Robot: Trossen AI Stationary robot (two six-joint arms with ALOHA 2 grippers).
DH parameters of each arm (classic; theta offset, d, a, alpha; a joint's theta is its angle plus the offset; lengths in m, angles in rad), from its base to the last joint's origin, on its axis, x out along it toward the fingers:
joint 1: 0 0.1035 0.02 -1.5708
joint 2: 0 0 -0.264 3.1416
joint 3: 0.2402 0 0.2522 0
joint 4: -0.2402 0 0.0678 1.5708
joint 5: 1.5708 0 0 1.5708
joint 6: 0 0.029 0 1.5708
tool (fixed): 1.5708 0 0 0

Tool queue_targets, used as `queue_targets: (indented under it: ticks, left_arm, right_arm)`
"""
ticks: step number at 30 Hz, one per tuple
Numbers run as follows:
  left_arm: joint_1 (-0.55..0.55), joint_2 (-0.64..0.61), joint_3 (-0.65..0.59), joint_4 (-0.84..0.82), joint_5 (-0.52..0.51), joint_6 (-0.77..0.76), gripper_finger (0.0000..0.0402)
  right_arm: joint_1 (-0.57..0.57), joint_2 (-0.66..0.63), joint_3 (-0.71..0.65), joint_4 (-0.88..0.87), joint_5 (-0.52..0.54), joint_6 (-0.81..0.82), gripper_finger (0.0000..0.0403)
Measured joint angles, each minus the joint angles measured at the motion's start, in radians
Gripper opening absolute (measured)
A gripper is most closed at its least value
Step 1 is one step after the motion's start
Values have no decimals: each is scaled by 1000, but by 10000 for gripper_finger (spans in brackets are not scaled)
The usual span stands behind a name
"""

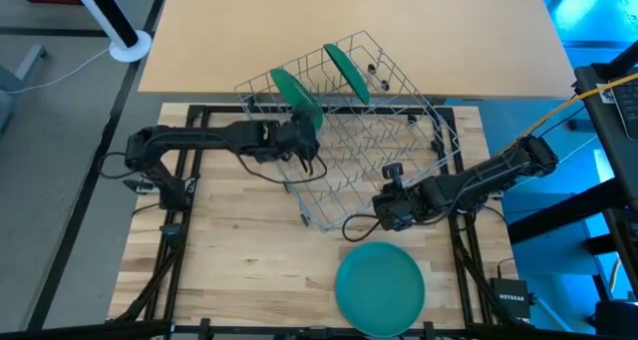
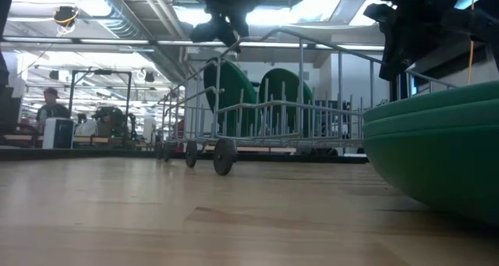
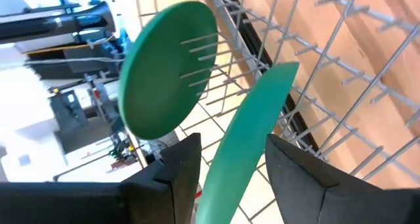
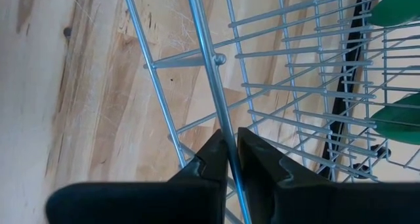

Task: Sort dishes
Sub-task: Put the blue plate into the dish rack

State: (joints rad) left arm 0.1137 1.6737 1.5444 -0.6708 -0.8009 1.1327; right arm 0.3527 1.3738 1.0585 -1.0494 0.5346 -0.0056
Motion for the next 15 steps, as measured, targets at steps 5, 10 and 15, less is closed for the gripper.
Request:
queue_targets:
  ticks: [5, 10, 15]
  left_arm:
    - [-90, -35, 0, -1, -50, -86, 158]
    - [-175, -93, 1, -2, -55, -232, 158]
    - [-256, -131, 2, -4, -55, -396, 155]
  right_arm:
    - [0, 1, 33, -4, -3, 0, 35]
    - [0, 1, 52, -2, -2, 0, 35]
    - [0, 1, 53, -1, -24, 0, 35]
